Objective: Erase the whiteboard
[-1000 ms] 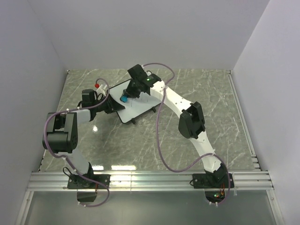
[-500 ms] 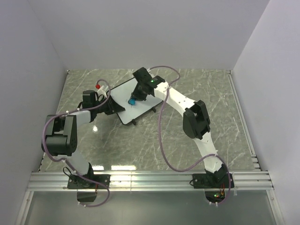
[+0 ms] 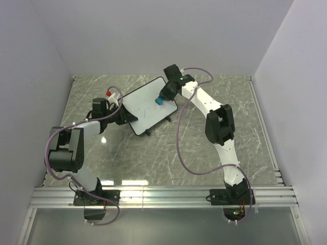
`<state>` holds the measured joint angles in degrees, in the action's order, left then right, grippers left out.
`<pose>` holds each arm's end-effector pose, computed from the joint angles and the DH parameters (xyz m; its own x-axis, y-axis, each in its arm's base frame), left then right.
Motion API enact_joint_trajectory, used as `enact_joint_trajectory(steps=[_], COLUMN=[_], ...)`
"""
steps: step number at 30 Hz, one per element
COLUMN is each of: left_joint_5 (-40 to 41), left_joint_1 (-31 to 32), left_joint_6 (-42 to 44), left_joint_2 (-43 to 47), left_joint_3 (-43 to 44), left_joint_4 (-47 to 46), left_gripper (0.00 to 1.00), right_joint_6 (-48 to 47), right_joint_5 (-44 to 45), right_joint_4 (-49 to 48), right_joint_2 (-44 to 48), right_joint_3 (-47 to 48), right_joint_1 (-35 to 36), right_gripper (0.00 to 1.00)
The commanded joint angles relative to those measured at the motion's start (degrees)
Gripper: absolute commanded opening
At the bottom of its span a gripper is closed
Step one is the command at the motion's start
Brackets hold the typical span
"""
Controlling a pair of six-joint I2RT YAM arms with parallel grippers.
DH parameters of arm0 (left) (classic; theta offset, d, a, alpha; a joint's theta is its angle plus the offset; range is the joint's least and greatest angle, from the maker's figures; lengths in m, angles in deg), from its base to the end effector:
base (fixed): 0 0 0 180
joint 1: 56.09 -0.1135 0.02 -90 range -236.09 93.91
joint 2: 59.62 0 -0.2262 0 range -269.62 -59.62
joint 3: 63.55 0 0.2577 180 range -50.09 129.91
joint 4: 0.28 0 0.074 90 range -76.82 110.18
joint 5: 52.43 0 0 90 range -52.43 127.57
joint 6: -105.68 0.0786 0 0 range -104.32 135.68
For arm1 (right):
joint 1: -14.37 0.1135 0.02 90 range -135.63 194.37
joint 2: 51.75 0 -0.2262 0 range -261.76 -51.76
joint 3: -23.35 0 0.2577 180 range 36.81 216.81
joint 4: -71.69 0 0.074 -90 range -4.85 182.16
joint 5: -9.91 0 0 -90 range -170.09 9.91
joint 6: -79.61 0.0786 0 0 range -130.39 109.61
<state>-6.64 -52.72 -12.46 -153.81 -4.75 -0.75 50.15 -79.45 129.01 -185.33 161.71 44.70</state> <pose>0.3497 -0.0755 0.1152 -0.7930 -0.2919 -0.5348 0.2709 0.6172 -0.7387 0.4541 0.2646 0.1777 -0.7715 0.5573 -0.3068 0.3511 0.7752 0.5252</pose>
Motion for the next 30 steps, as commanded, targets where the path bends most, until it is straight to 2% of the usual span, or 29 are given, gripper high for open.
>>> enact_joint_trajectory(steps=[1, 6, 10, 18, 27, 30], left_joint_5=[6.41, 6.5, 6.5, 7.03, 7.12, 7.9], left_joint_1=[1.54, 2.07, 2.16, 2.69, 2.95, 3.04], left_joint_6=[3.62, 3.97, 3.8, 4.06, 4.23, 4.67], left_joint_2=[-0.38, -0.82, -1.34, -2.49, -3.28, -3.1], left_joint_3=[-2.72, -2.54, -2.28, -1.22, -0.43, -0.17], left_joint_4=[12.26, 12.35, 11.83, 11.03, 11.03, 11.91], left_gripper=[0.0, 0.0, 0.0, 0.0, 0.0, 0.0], right_joint_6=[4.14, 5.56, 5.82, 9.16, 8.81, 7.59], right_joint_5=[3.32, 0.59, -1.17, -7.32, -13.82, -14.35], right_joint_4=[-5.01, -5.8, -6.33, -10.19, -8.26, -7.73], right_joint_2=[-4.32, -5.2, -4.5, 0.86, -0.8, -2.12], right_joint_3=[0.17, -0.1, -1.41, -10.47, -7.83, -4.32], right_joint_1=[-2.73, -2.82, -0.19, 11.31, 17.22, 18.19], right_gripper=[0.0, 0.0, 0.0, 0.0, 0.0, 0.0])
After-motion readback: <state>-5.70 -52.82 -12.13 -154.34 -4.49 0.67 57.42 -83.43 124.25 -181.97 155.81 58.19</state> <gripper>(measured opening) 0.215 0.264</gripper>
